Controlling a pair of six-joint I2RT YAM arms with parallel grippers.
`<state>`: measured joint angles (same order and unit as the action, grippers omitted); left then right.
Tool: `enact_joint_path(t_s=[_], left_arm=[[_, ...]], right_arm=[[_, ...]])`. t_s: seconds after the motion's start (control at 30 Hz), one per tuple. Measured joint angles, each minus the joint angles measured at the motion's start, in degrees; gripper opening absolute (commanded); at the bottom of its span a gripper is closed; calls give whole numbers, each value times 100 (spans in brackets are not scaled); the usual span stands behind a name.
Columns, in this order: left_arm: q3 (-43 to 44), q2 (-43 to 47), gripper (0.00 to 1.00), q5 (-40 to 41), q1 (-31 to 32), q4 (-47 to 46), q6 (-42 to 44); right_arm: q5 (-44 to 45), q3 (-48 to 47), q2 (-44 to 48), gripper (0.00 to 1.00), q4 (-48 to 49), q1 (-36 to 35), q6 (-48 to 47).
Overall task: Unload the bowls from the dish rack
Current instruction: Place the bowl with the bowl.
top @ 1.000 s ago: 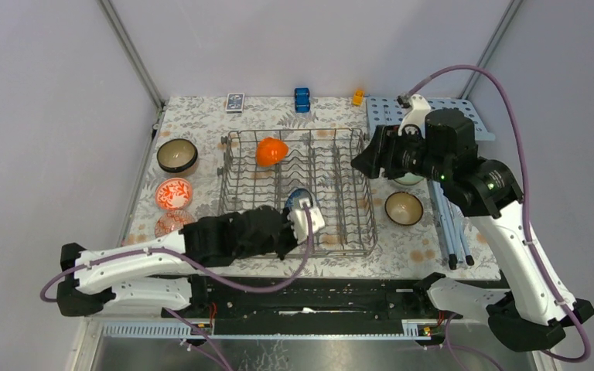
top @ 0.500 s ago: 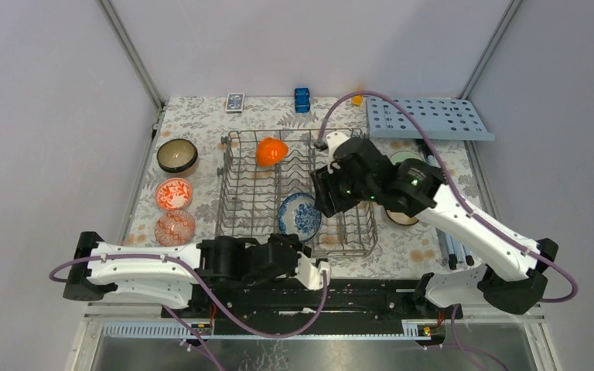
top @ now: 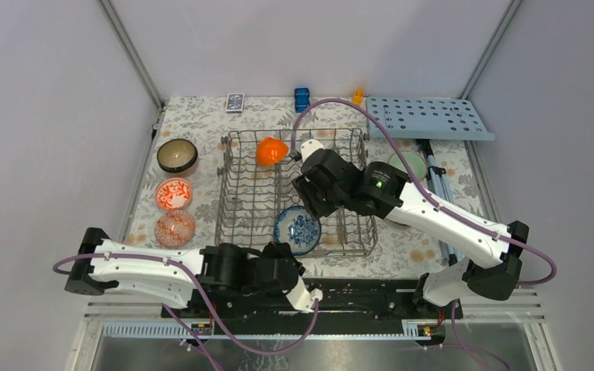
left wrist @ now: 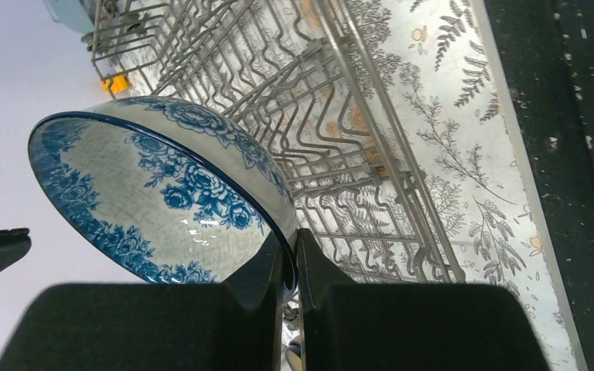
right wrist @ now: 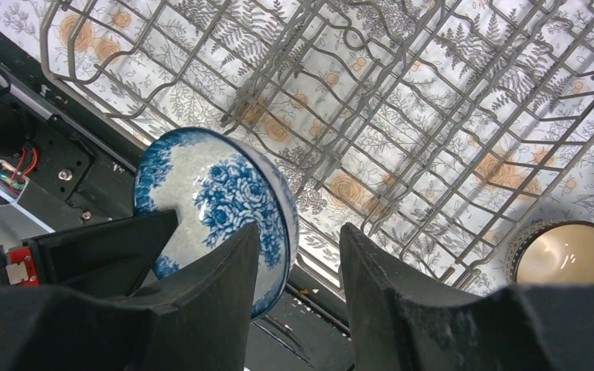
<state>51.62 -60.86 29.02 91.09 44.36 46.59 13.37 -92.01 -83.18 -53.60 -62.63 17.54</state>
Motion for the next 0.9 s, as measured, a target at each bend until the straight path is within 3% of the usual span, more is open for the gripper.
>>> enact_joint_path(t_s=[0.53,0.9], left_arm=[[0,-83,0,11,297,275,15],[2,-83,0,11,297,275,11]], right_arm=[[-103,378,-15,48,-98,-149,-28],[-251,767,-13,32,-28,-221,79]])
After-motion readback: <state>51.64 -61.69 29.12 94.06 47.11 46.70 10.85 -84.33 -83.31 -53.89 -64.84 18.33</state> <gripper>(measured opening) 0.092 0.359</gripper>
